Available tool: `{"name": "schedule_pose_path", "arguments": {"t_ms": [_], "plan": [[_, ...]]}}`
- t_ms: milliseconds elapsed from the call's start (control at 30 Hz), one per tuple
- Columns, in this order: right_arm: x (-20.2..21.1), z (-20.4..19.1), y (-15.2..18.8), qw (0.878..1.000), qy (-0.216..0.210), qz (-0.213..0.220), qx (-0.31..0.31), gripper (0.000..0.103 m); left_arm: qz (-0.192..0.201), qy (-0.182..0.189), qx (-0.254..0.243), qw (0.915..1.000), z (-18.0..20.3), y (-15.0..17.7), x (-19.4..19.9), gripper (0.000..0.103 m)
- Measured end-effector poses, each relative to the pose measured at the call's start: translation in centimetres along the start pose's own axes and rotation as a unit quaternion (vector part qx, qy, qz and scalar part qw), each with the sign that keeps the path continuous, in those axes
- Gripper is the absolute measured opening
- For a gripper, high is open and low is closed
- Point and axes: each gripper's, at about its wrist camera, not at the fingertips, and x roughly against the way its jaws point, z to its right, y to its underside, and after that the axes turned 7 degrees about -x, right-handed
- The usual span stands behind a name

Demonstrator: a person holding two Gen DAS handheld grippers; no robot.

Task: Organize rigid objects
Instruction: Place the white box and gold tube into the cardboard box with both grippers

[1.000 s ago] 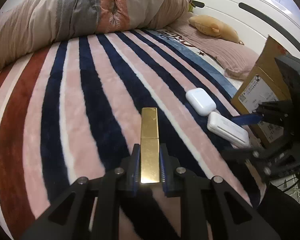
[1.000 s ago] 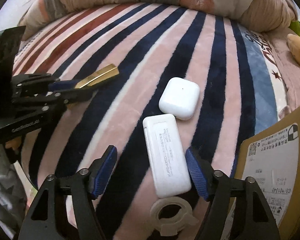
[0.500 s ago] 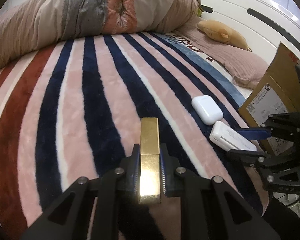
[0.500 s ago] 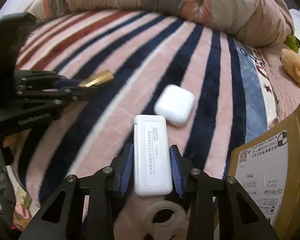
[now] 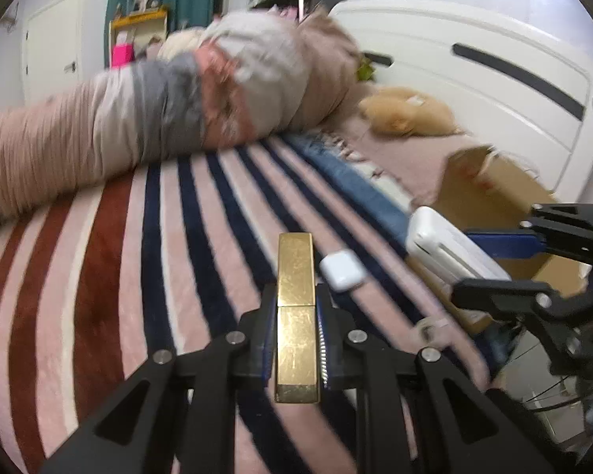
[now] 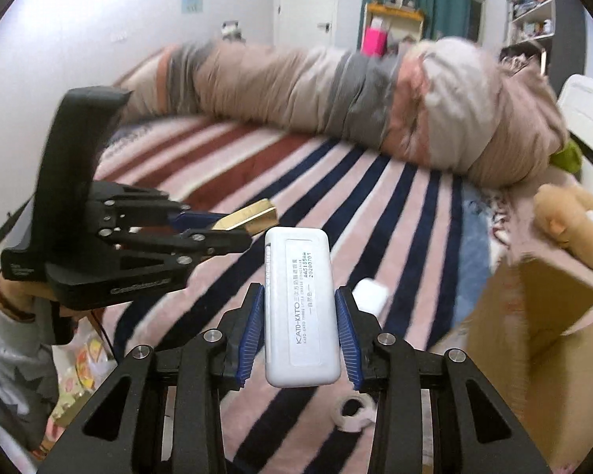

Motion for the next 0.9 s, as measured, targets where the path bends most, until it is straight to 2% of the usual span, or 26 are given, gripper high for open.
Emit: {"name": "schedule_pose_path", "arguments": {"t_ms": [200,367,533,633,800,900], "plan": [[6.4,5.2,0.9,0.997,0.032,0.06,-0.043,0.032,0.04,0.028,-0.04,0.998,5.9,-3.8,3.5,0.015],[9.9,11.5,2.9,0.99,0.08,0.072,-0.088,0.032,0.041,0.061,-0.075,0.9945,11.4,-7.4,2.8,0.015],[9.7,16.2,4.9,0.987,0.119,0.03,-0.104,0.032,0.024,0.079,-0.109,0.9907,15.8,-10.1,0.4,0.015],[8.3,18.2,5.9,0.986,0.126,0.006,-0.107,0.032,0.004,0.083,-0.122,0.989,17.9,-11.3,-1.4,0.015],[7.4,19.8,6.4,0.984,0.15,0.004,-0.1,0.032,-0.034,0.081,-0.147,0.9853,19.7,-12.4,-4.6,0.015],[7.0,20.5,6.2,0.986,0.128,0.009,-0.106,0.032,-0.058,0.088,-0.156,0.9822,20.4,-12.9,-6.4,0.015]]}}
